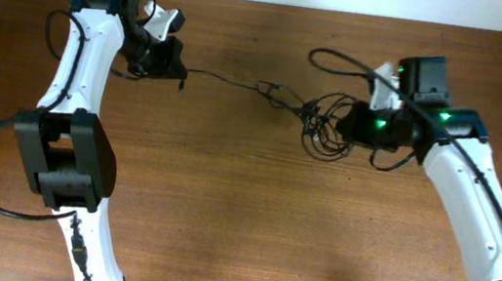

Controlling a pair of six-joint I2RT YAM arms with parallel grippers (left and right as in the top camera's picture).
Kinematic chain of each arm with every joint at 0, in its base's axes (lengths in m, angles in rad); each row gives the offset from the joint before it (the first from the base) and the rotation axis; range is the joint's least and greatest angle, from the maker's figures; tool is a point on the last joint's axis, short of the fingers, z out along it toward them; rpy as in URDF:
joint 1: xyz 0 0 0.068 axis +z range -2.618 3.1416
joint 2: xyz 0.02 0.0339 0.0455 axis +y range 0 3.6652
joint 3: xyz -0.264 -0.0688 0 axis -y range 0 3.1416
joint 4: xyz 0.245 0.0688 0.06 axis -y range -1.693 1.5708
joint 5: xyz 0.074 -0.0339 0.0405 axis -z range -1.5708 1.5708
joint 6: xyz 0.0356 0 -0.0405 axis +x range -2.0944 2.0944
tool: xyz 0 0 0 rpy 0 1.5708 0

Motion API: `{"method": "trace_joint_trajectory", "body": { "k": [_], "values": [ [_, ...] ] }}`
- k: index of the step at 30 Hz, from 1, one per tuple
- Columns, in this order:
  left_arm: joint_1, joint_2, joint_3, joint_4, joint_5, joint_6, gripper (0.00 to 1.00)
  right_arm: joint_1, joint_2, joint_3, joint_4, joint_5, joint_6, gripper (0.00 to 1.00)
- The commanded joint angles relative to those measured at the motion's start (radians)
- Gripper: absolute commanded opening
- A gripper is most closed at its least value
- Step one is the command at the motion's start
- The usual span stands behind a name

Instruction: Untangle cables

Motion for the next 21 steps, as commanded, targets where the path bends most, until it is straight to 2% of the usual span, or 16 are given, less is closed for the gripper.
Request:
{"method": "trace_joint_trajectory", "body": {
  "k": [1, 2, 3, 4, 6, 10, 11, 13, 18, 21],
  "values": [
    [-0.028, -0.016, 0.019, -0.051, 0.128, 0.199, 0.39, 0.099, -0.038, 0.008, 0.011, 0.037, -0.005, 0.04],
    [-0.043, -0.016, 0.019, -0.074, 0.159, 0.258, 0.58, 0.130, -0.037, 0.008, 0.023, 0.037, 0.010, 0.04],
    [-0.055, -0.016, 0.019, -0.084, 0.166, 0.290, 0.71, 0.156, -0.037, 0.008, 0.039, 0.038, 0.016, 0.04],
    [-0.059, -0.016, 0.019, -0.085, 0.167, 0.296, 0.80, 0.179, -0.037, 0.008, 0.056, 0.038, 0.017, 0.04],
    [-0.059, -0.016, 0.019, -0.087, 0.230, 0.328, 0.86, 0.209, -0.037, 0.008, 0.084, 0.038, 0.051, 0.04],
    [-0.063, -0.016, 0.019, -0.090, 0.500, 0.472, 0.83, 0.249, -0.034, 0.008, 0.120, 0.041, 0.077, 0.04],
    [-0.066, -0.016, 0.019, -0.085, 0.536, 0.476, 0.77, 0.250, -0.030, 0.008, 0.121, 0.038, 0.077, 0.04],
    [-0.093, -0.015, 0.019, -0.054, 0.558, 0.478, 0.69, 0.250, -0.020, 0.008, 0.125, 0.018, 0.077, 0.04],
    [-0.235, -0.013, 0.019, 0.004, 0.558, 0.501, 0.66, 0.250, -0.020, 0.008, 0.143, -0.004, 0.077, 0.04],
    [-0.309, -0.013, 0.019, 0.014, 0.554, 0.539, 0.57, 0.250, -0.020, 0.008, 0.142, -0.005, 0.077, 0.04]
  ]
}}
